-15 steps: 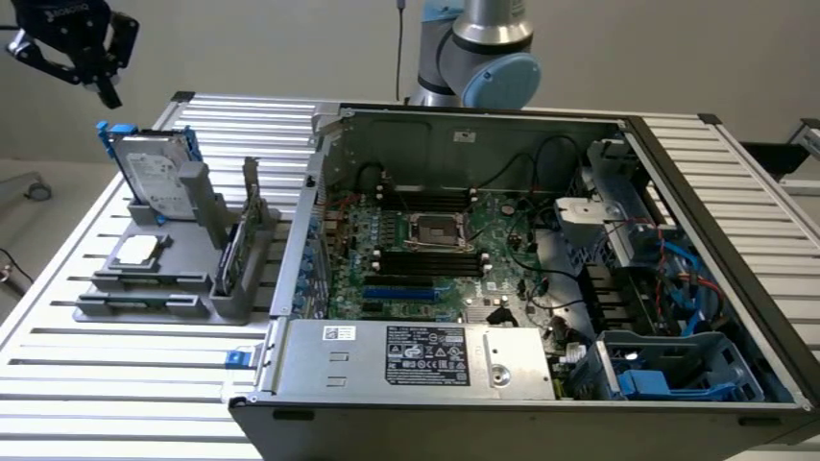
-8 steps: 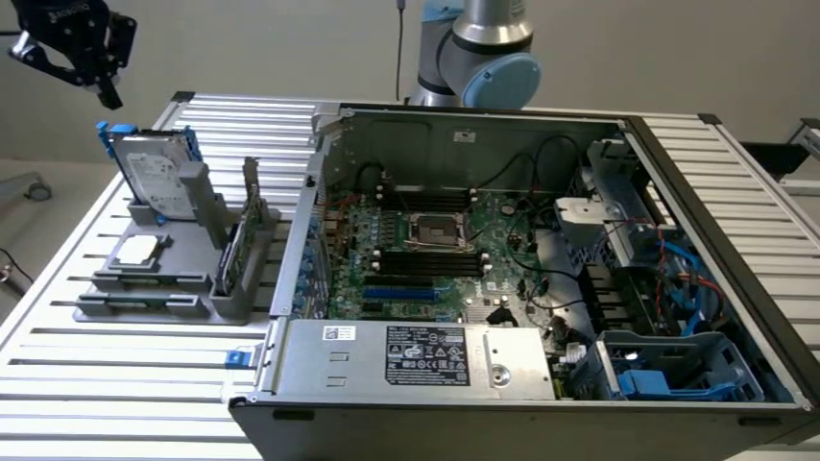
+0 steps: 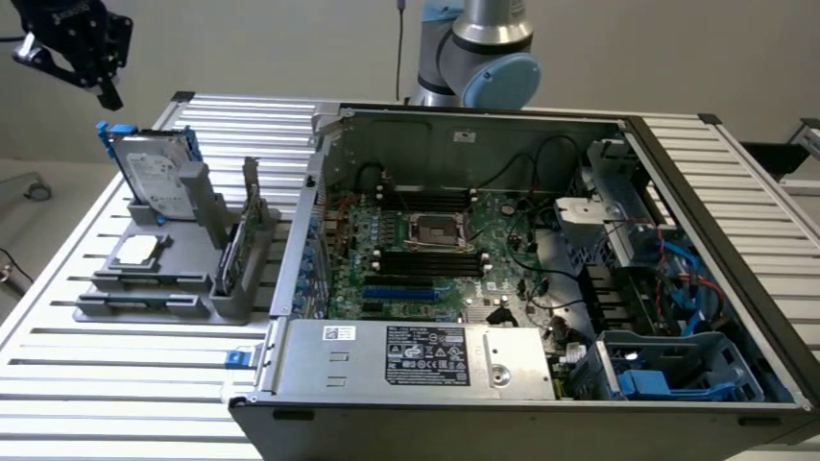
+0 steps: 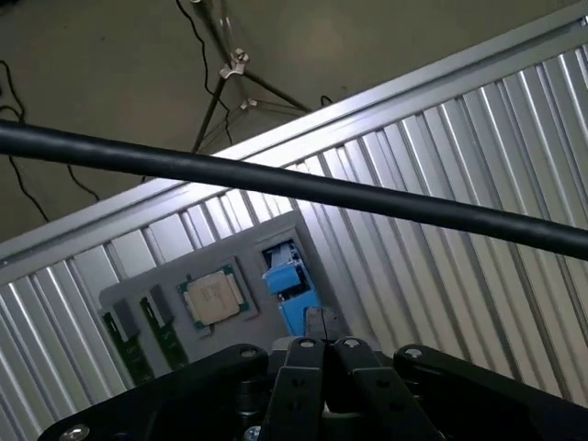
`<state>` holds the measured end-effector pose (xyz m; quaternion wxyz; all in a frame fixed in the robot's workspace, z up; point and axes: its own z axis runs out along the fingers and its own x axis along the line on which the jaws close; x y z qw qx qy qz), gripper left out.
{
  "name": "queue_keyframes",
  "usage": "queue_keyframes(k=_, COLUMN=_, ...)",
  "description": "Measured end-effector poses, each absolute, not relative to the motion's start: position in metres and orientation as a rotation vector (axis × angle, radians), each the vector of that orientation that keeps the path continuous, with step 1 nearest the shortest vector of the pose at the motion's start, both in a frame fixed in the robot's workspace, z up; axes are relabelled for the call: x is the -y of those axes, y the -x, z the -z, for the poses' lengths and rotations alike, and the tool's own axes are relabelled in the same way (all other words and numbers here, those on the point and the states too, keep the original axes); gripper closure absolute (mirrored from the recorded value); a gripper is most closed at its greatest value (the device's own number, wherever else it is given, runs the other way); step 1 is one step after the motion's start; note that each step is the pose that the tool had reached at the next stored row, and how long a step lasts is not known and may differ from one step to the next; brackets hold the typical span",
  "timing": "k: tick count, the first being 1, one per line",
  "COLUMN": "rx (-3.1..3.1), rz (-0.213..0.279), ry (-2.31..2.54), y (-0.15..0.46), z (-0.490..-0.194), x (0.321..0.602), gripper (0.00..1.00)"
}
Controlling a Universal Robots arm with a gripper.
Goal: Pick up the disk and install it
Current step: 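Pick up the disk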
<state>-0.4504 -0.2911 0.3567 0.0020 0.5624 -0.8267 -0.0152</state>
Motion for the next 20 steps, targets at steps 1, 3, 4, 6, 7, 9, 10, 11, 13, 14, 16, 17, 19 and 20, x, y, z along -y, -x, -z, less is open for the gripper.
queue_keyframes(k=1, rx=2.578, rz=0.047, ry=-1.788, y=0.4504, z=-0.3565, x=0.2911, gripper=0.89)
queue_keyframes(k=3, rx=2.546, rz=0.046, ry=-1.834, y=0.4504, z=-0.3563, x=0.2911, gripper=0.89)
queue_keyframes(k=4, rx=2.529, rz=0.045, ry=-1.857, y=0.4504, z=-0.3561, x=0.2911, gripper=0.89)
queue_keyframes(k=6, rx=2.496, rz=0.043, ry=-1.904, y=0.4504, z=-0.3559, x=0.2911, gripper=0.89)
queue_keyframes(k=7, rx=2.479, rz=0.041, ry=-1.927, y=0.4504, z=-0.3558, x=0.2911, gripper=0.89)
queue_keyframes(k=9, rx=2.445, rz=0.037, ry=-1.972, y=0.4503, z=-0.3557, x=0.291, gripper=0.89)
queue_keyframes(k=10, rx=2.428, rz=0.035, ry=-1.994, y=0.4503, z=-0.3557, x=0.2911, gripper=0.89)
queue_keyframes(k=11, rx=2.409, rz=0.033, ry=-2.018, y=0.4504, z=-0.3557, x=0.2911, gripper=0.89)
queue_keyframes(k=13, rx=2.373, rz=0.028, ry=-2.062, y=0.4504, z=-0.3556, x=0.291, gripper=0.89)
queue_keyframes(k=14, rx=2.355, rz=0.026, ry=-2.084, y=0.4503, z=-0.3556, x=0.2911, gripper=0.89)
queue_keyframes(k=16, rx=2.317, rz=0.021, ry=-2.127, y=0.4504, z=-0.3556, x=0.2911, gripper=0.89)
queue_keyframes(k=17, rx=2.299, rz=0.018, ry=-2.149, y=0.4504, z=-0.3557, x=0.2911, gripper=0.89)
queue_keyframes(k=19, rx=2.26, rz=0.013, ry=-2.191, y=0.4503, z=-0.3556, x=0.2911, gripper=0.89)
queue_keyframes(k=20, rx=2.24, rz=0.011, ry=-2.212, y=0.4504, z=-0.3557, x=0.2911, gripper=0.89)
